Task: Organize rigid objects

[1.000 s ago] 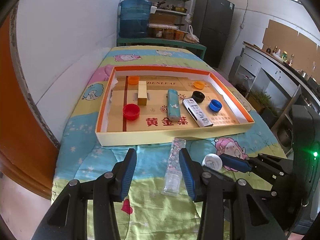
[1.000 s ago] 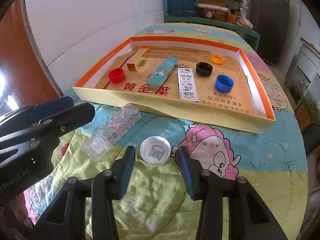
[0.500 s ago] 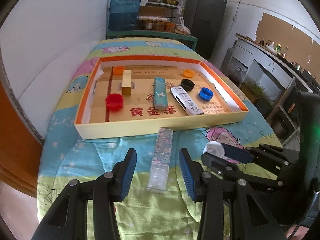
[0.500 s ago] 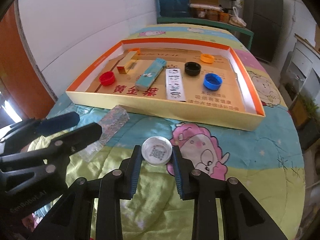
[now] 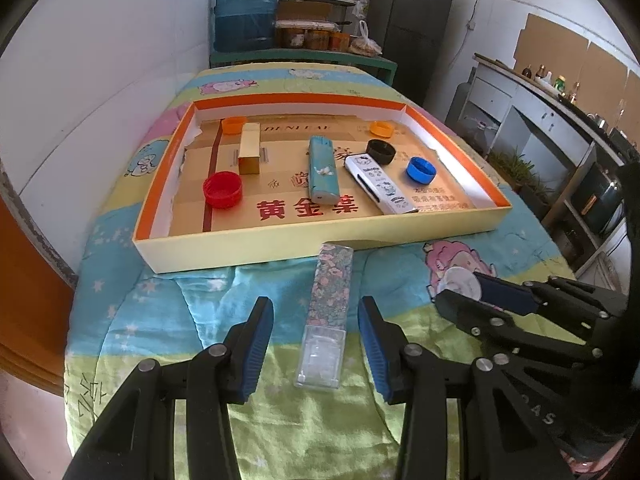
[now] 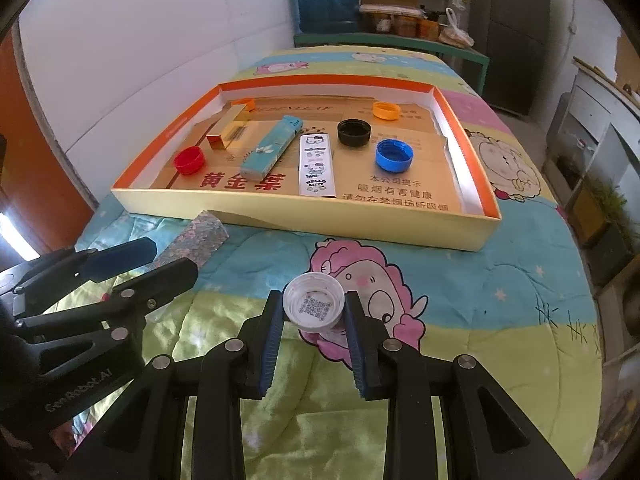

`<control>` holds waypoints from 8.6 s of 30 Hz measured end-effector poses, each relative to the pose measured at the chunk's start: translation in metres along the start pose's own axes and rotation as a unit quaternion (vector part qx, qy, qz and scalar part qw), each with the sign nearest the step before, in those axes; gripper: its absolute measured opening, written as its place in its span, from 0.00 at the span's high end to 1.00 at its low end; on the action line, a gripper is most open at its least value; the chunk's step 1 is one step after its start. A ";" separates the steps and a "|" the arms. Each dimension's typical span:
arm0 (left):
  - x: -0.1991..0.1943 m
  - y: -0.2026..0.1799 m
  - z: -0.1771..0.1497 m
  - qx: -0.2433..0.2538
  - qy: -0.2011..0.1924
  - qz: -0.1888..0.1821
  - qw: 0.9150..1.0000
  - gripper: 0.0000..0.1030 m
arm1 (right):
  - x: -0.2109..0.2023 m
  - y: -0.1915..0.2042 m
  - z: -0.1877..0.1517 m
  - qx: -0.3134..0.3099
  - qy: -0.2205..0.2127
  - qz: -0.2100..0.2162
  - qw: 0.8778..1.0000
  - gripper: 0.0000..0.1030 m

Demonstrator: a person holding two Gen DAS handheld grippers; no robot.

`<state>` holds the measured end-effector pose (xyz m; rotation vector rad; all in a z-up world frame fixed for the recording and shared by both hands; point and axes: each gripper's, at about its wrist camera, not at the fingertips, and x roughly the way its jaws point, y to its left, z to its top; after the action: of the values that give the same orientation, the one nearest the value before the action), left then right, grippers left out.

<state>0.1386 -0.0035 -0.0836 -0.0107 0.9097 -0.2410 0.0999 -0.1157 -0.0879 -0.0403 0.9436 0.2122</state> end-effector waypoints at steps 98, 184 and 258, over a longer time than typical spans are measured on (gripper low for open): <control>-0.037 0.011 0.091 -0.008 -0.118 -0.027 0.993 0.80 | -0.036 -0.025 0.071 -0.003 -0.090 -0.015 0.996 0.70; 0.054 0.026 0.089 -0.028 -0.038 -0.002 0.999 0.51 | 0.036 -0.041 0.074 0.015 -0.017 0.004 1.000 0.68; -0.132 -0.008 0.021 -0.048 -0.139 0.104 0.984 0.51 | -0.126 0.031 0.028 0.017 -0.146 -0.043 0.988 0.67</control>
<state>0.0762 0.0141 0.0332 -0.0378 0.6369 0.0015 0.0444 -0.1020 0.0322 -0.0182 0.6520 0.1177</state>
